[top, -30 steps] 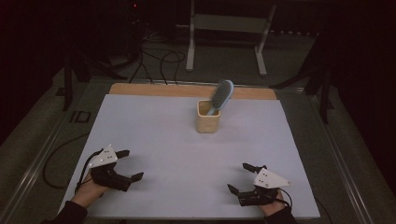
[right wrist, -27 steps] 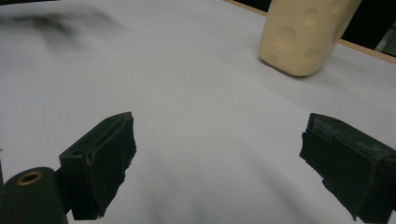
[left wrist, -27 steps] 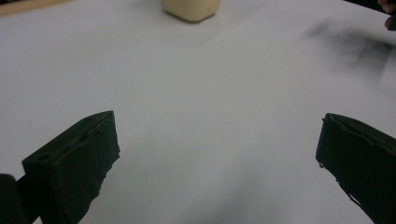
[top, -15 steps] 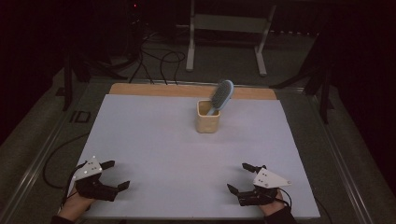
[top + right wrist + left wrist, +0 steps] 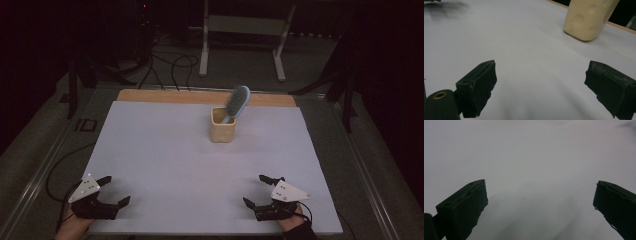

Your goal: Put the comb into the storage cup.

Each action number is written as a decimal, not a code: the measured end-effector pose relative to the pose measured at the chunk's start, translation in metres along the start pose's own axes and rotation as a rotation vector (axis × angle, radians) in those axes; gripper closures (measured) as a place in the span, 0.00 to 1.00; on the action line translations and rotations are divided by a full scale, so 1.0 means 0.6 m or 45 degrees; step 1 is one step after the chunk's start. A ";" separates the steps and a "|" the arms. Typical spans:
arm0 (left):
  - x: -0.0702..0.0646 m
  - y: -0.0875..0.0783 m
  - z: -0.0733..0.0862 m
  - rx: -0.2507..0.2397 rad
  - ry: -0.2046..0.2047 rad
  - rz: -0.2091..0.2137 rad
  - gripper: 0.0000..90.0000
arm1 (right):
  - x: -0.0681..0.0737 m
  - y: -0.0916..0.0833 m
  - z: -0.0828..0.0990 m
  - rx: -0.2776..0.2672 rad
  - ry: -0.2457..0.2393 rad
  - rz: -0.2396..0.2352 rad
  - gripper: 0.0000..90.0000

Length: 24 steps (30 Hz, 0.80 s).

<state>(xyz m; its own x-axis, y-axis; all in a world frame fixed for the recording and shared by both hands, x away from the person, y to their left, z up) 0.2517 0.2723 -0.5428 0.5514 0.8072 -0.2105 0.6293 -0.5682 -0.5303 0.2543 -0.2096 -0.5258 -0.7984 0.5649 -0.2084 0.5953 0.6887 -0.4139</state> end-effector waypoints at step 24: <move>-0.001 -0.002 0.004 -0.018 -0.022 0.006 0.00 | 0.000 0.004 0.002 0.012 0.003 -0.010 0.11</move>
<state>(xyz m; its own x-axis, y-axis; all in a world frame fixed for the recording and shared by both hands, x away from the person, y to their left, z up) 0.2493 0.2727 -0.5440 0.5449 0.8072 -0.2268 0.6346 -0.5738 -0.5177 0.2553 -0.2087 -0.5280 -0.8027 0.5607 -0.2035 0.5884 0.6886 -0.4237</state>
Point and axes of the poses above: each handheld gripper's, and its own axes: y roughly forward along the jaws, z roughly out of its underside, x roughly to its left, the point moved 5 cm from there along y, roughly forward along the jaws, and after that the axes turned 9 degrees about -y, right-handed, at the moved point
